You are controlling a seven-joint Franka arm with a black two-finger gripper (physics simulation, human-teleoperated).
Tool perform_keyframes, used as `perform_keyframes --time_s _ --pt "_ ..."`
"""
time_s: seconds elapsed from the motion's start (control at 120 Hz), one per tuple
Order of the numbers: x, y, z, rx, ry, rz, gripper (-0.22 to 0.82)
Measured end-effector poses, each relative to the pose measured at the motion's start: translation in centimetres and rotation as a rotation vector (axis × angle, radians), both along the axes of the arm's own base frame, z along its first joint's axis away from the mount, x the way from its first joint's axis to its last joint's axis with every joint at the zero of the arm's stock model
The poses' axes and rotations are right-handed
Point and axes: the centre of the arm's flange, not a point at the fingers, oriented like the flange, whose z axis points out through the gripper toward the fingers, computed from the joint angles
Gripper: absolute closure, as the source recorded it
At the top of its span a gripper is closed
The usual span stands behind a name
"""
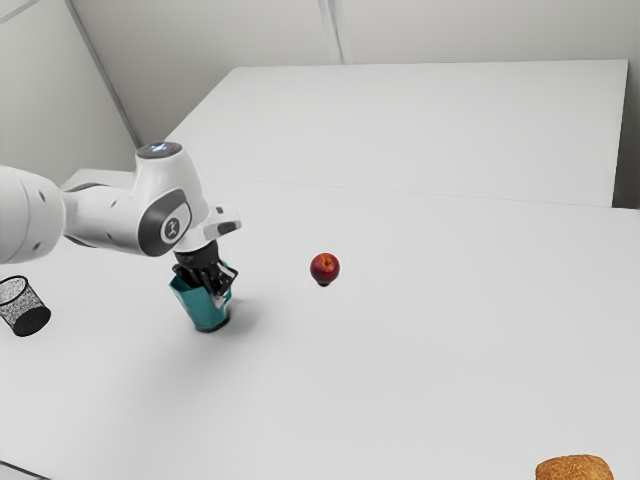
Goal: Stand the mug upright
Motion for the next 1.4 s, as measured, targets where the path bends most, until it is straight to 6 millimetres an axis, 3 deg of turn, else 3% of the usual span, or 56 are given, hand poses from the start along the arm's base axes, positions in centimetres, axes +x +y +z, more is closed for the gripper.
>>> perform_keyframes --time_s 0.225,0.433,0.633,0.833,1.125,1.283,1.4 --pt "-0.1 0.1 -0.5 -0.002 0.006 0.033 0.78" --pt "0.2 0.5 0.1 -0.002 0.0 0.039 0.34" --pt "1.1 0.3 2.2 0.003 -0.029 0.02 0.13" --pt "2.8 0.6 7.6 0.003 -0.094 0.013 0.05" --pt "4.1 1.4 16.2 0.005 -0.135 0.006 0.01" --pt "4.8 2.0 23.1 0.029 -0.176 -0.011 0.01" --pt "4.7 2.3 26.5 0.05 -0.174 -0.019 0.0"
